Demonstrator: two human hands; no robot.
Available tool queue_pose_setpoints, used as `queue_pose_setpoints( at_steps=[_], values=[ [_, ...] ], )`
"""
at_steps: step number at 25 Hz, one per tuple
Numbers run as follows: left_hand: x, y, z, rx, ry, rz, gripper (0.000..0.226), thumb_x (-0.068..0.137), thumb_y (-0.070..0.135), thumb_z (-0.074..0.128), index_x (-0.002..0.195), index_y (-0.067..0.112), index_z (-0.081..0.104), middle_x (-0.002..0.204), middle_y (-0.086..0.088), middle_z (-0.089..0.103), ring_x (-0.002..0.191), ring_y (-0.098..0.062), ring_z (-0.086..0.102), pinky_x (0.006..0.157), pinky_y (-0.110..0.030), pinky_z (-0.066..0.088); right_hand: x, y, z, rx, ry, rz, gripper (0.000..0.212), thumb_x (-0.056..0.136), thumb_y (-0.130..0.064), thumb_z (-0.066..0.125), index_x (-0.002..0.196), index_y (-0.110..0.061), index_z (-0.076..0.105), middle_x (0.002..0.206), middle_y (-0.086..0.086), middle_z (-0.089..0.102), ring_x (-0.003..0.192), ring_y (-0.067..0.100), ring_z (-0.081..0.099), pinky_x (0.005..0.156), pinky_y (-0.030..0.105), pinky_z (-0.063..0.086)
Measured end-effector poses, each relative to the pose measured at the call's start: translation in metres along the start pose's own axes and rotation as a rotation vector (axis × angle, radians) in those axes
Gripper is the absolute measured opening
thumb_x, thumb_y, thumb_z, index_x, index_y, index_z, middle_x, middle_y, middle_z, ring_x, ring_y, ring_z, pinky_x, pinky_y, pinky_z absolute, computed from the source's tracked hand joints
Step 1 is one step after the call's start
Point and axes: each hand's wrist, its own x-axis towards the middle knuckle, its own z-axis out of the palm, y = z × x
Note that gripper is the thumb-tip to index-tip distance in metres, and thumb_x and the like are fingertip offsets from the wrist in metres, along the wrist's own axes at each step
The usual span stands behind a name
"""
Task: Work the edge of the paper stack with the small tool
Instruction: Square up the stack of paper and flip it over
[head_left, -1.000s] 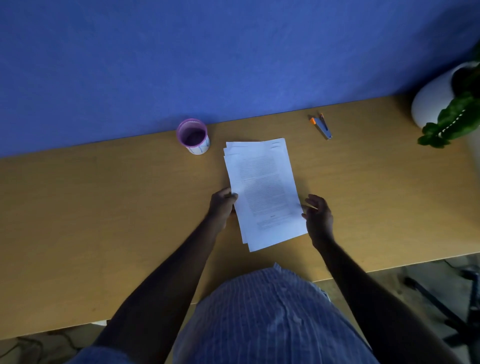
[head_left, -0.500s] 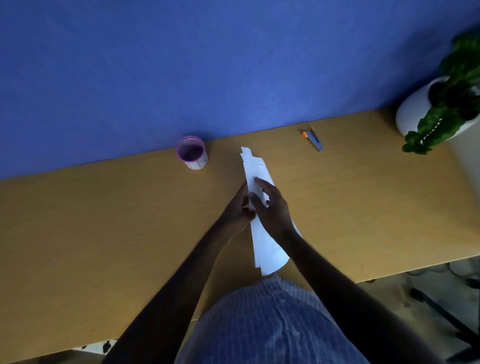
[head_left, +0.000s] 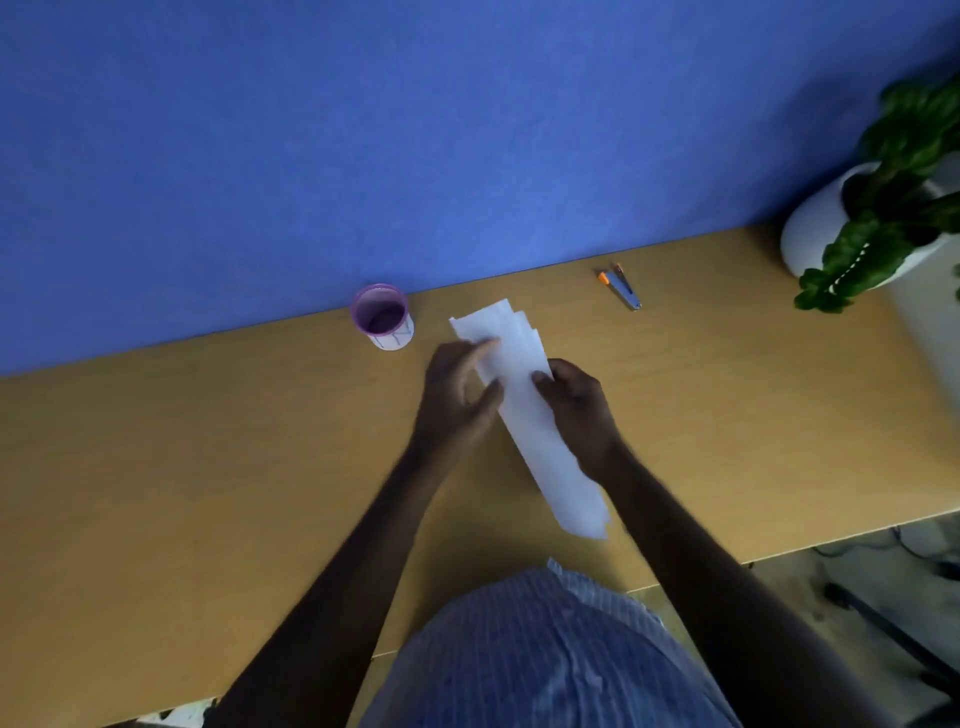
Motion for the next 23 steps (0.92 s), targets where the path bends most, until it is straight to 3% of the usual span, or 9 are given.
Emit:
queue_pose_setpoints(
  at_steps=[3, 6, 7, 9, 11, 13, 15, 18, 23],
  values=[
    [0.037, 0.010, -0.028, 0.191, 0.050, 0.125, 0.072, 0.084, 0.033, 0.073, 0.149, 0.011, 0.051, 0.150, -0.008, 0.053, 0.140, -0.027, 0.048, 0.118, -0.046, 0.037, 0.005, -0.016, -0.016, 0.063, -0.201, 0.042, 0.015, 0.105, -0.018, 0.061, 0.113, -0.009, 0.070, 0.110, 0.021, 0.075, 0.090, 0.025, 0.070, 0.079, 0.040, 0.056],
    [0.069, 0.015, -0.051, 0.110, -0.182, -0.169, 0.098, 0.074, 0.057, 0.074, 0.158, 0.033, 0.029, 0.135, 0.013, 0.065, 0.126, -0.006, 0.060, 0.100, -0.029, 0.049, 0.011, -0.026, -0.031, 0.069, -0.383, 0.051, 0.017, 0.103, -0.022, 0.065, 0.116, -0.013, 0.071, 0.111, 0.012, 0.078, 0.093, 0.024, 0.076, 0.075, 0.032, 0.061],
    [0.076, 0.013, -0.054, 0.046, -0.261, -0.284, 0.099, 0.071, 0.058, 0.078, 0.156, 0.036, 0.032, 0.124, 0.018, 0.069, 0.117, -0.001, 0.064, 0.091, -0.024, 0.051, 0.016, -0.027, -0.035, 0.075, -0.410, 0.060, 0.017, 0.103, -0.023, 0.066, 0.116, -0.015, 0.072, 0.113, 0.011, 0.079, 0.095, 0.024, 0.077, 0.075, 0.030, 0.061],
    [0.088, 0.001, -0.051, -0.099, -0.432, -0.407, 0.073, 0.074, 0.048, 0.084, 0.140, 0.029, 0.058, 0.113, 0.015, 0.074, 0.109, -0.007, 0.071, 0.088, -0.027, 0.055, 0.028, -0.022, -0.040, 0.037, -0.404, 0.080, 0.016, 0.102, -0.022, 0.066, 0.115, -0.016, 0.072, 0.112, 0.008, 0.079, 0.098, 0.024, 0.078, 0.076, 0.029, 0.062],
    [0.091, -0.017, -0.034, -0.232, -0.564, -0.512, 0.042, 0.082, 0.029, 0.085, 0.120, 0.016, 0.074, 0.114, -0.003, 0.079, 0.107, -0.023, 0.076, 0.100, -0.042, 0.058, 0.046, -0.009, -0.039, -0.138, -0.307, 0.078, 0.012, 0.101, -0.022, 0.068, 0.110, -0.015, 0.071, 0.105, 0.005, 0.079, 0.096, 0.025, 0.076, 0.078, 0.032, 0.062],
    [0.089, -0.034, -0.009, -0.256, -0.603, -0.630, 0.037, 0.086, 0.020, 0.082, 0.120, 0.007, 0.074, 0.118, -0.013, 0.078, 0.111, -0.034, 0.073, 0.108, -0.051, 0.052, 0.066, 0.011, -0.036, -0.407, -0.187, 0.055, 0.014, 0.099, -0.025, 0.069, 0.107, -0.014, 0.070, 0.103, 0.004, 0.075, 0.098, 0.025, 0.072, 0.084, 0.042, 0.059],
    [0.087, -0.053, 0.015, -0.244, -0.569, -0.694, 0.036, 0.089, 0.018, 0.079, 0.121, 0.002, 0.073, 0.120, -0.017, 0.076, 0.114, -0.038, 0.071, 0.110, -0.054, 0.050, 0.081, 0.034, -0.033, -0.598, -0.113, 0.012, 0.017, 0.097, -0.028, 0.069, 0.108, -0.015, 0.070, 0.106, 0.001, 0.074, 0.101, 0.022, 0.068, 0.090, 0.042, 0.057],
    [0.087, -0.080, 0.042, -0.256, -0.469, -0.757, 0.036, 0.090, 0.017, 0.078, 0.119, -0.004, 0.072, 0.124, -0.020, 0.073, 0.120, -0.041, 0.066, 0.109, -0.050, 0.049, 0.102, 0.061, -0.036, -0.609, -0.029, -0.025, 0.015, 0.095, -0.024, 0.071, 0.108, -0.018, 0.069, 0.108, -0.003, 0.074, 0.101, 0.017, 0.069, 0.087, 0.032, 0.057],
    [0.094, -0.113, 0.066, -0.247, -0.378, -0.790, 0.031, 0.089, 0.018, 0.079, 0.112, -0.002, 0.075, 0.112, -0.010, 0.075, 0.108, -0.029, 0.069, 0.095, -0.041, 0.051, 0.146, 0.074, -0.072, -0.404, 0.473, -0.023, 0.032, 0.094, -0.011, 0.070, 0.124, -0.006, 0.062, 0.125, 0.012, 0.064, 0.100, 0.027, 0.068, 0.088, 0.038, 0.057]
  ],
)
